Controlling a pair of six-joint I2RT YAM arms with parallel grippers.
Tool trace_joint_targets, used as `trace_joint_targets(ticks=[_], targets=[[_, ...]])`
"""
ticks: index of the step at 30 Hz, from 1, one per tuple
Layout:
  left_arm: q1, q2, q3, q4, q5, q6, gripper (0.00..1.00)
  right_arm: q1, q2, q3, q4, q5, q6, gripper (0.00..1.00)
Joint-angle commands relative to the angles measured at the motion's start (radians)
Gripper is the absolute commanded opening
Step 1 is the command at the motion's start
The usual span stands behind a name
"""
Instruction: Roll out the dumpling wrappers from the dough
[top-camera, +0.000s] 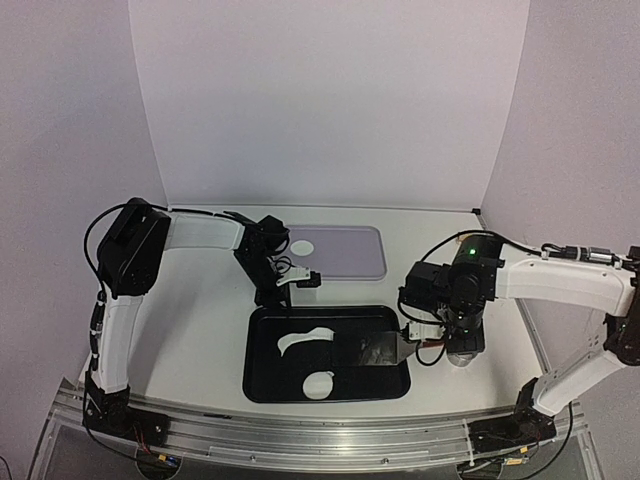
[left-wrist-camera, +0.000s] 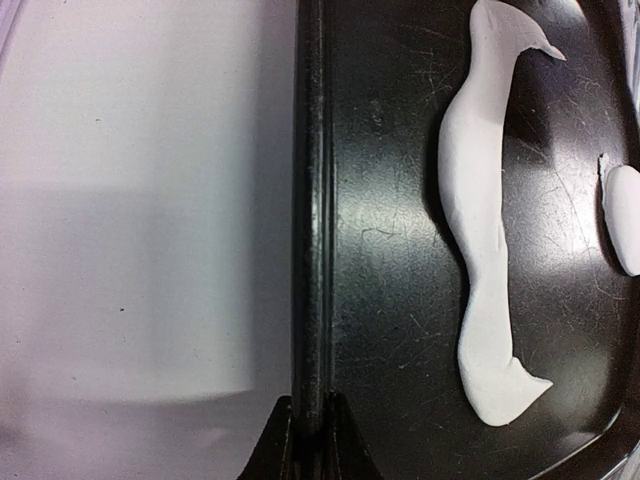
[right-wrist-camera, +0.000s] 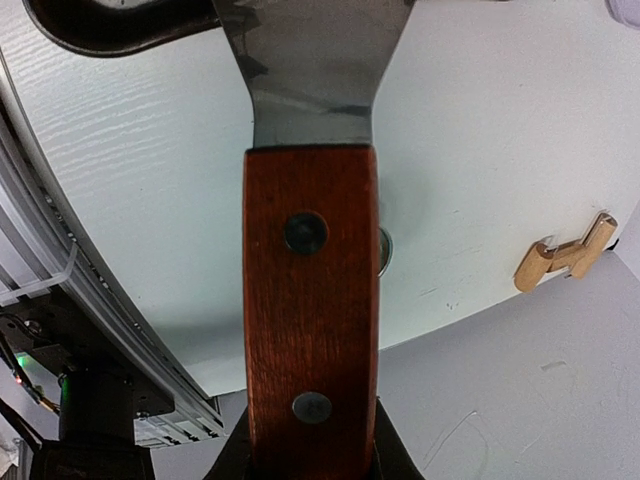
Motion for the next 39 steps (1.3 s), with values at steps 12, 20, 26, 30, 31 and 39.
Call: trace_joint_targets(ticks=[12,20,26,30,31,39], targets=[[0.002,-0.009,0.03,0.059,-0.087,0.026,0.0,0.005,-0.01,-0.019,-0.401,-0.003,-0.105,0.0],[0.003,-0.017,0.023,0.063,-0.082,0.026,0.0,0.007,0.062,-0.01,-0.423,-0.056,-0.117,0.0],[0.002,-0.017,0.026,0.061,-0.072,0.024,0.0,0.007,0.143,0.05,-0.393,-0.097,-0.115,0.0],[0.002,-0.018,0.024,0.058,-0.069,0.023,0.0,0.007,0.172,0.087,-0.346,-0.119,-0.089,0.0],[0.002,-0.018,0.024,0.058,-0.069,0.024,0.0,0.007,0.178,0.095,-0.332,-0.121,-0.085,0.0],[0.001,-0.022,0.027,0.059,-0.062,0.02,0.0,0.007,0.272,0.157,-0.227,-0.121,-0.043,0.0]])
